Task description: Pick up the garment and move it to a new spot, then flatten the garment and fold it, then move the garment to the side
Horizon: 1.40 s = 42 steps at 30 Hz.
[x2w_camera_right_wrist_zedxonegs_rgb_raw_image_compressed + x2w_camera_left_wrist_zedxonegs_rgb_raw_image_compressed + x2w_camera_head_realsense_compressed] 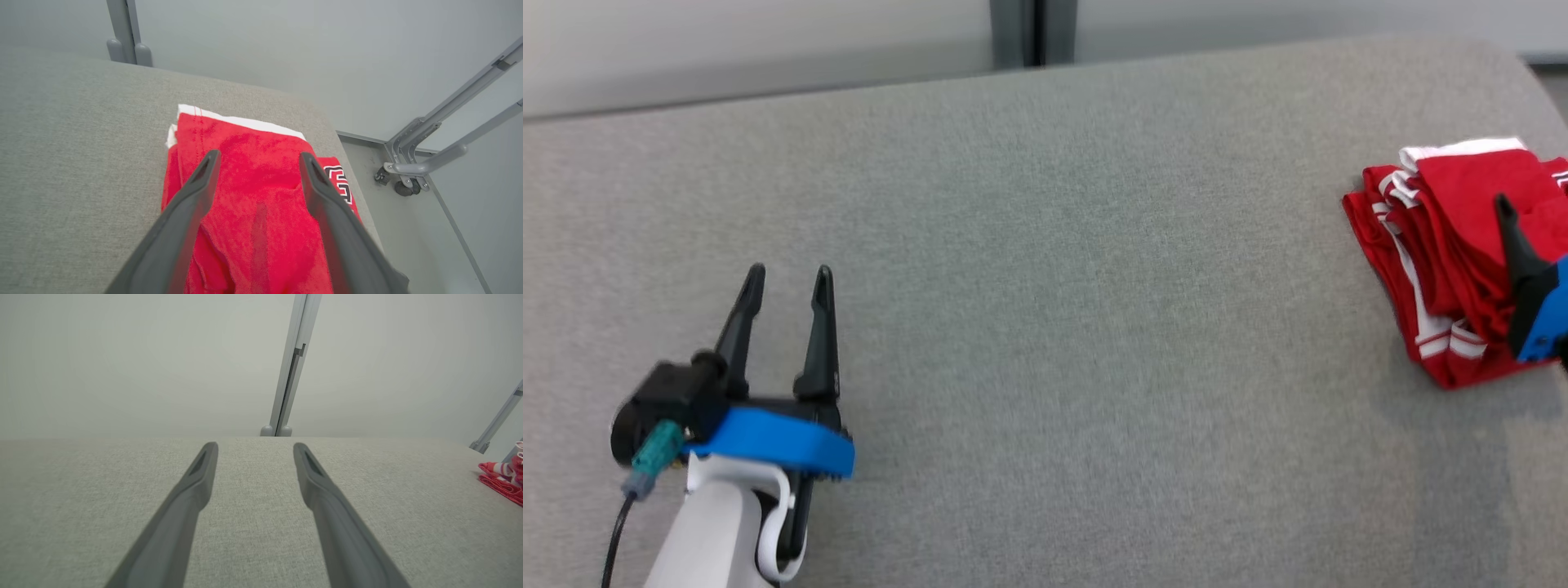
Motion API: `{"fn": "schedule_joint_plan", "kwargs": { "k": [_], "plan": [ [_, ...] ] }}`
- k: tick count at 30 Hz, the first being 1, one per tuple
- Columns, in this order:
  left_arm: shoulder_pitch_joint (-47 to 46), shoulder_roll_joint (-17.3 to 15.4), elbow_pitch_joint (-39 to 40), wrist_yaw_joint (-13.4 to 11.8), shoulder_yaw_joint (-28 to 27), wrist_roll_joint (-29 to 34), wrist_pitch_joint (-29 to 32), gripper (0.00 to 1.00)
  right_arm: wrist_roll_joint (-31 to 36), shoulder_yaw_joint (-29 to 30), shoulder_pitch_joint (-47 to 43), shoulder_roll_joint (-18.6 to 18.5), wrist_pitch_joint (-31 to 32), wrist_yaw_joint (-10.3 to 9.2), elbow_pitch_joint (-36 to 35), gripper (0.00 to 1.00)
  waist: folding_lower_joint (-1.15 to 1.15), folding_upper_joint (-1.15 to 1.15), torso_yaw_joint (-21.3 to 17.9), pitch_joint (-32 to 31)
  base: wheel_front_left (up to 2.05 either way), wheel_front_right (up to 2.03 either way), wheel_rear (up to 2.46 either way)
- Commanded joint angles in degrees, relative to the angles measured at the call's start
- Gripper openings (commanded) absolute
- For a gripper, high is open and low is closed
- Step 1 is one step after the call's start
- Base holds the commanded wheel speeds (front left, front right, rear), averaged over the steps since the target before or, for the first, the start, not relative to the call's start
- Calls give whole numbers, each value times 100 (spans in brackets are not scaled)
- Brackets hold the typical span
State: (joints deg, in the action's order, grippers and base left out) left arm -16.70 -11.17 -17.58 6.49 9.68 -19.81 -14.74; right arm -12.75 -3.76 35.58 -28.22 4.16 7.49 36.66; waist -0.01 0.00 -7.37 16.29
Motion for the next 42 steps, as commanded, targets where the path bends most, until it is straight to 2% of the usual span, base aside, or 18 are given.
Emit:
{"fn": "schedule_joint_plan", "kwargs": {
  "k": [1, 2, 3, 9, 14, 19, 28, 42],
  "plan": [
    [152, 2, -34, -36, -68, -30, -25, 100, -37, 140, -248, 131, -147, 0, -180, 100, 1, 0, -121, -303, 0, 0, 0],
    [243, 12, -65, -50, -106, -46, -32, 100, -31, 305, -450, 249, -285, 0, -359, 100, 1, 0, -90, -440, 0, 0, 0],
    [416, 42, -106, -62, -173, -84, -42, 100, -38, 561, -896, 574, -466, 1, -773, 100, 1, 0, -15, -671, 0, 0, 0],
    [877, 143, -118, -76, -356, -95, -47, 100, 145, 977, -2244, 1459, -539, 1, -2162, 100, 1, 0, 247, -1147, 0, 0, 0],
    [1144, 217, -185, -45, -458, -40, -49, 100, 190, 906, -2985, 1874, -412, 1, -2892, 100, 1, 0, 429, -1368, 0, 0, 0],
    [1307, 308, -272, -18, -509, -1, -50, 100, 252, 855, -3299, 2117, -445, 1, -3157, 100, 1, 0, 594, -1534, 0, 0, 0],
    [1437, 377, -382, 14, -644, 75, -50, 100, 184, 866, -3543, 2290, -566, 1, -3171, 100, 1, 0, 750, -1662, 0, 0, 0],
    [1452, 448, -478, 58, -690, 133, -51, 100, 98, 811, -3569, 2270, -620, 1, -3004, 100, 1, 0, 741, -1683, 0, 0, 0]
  ]
}}
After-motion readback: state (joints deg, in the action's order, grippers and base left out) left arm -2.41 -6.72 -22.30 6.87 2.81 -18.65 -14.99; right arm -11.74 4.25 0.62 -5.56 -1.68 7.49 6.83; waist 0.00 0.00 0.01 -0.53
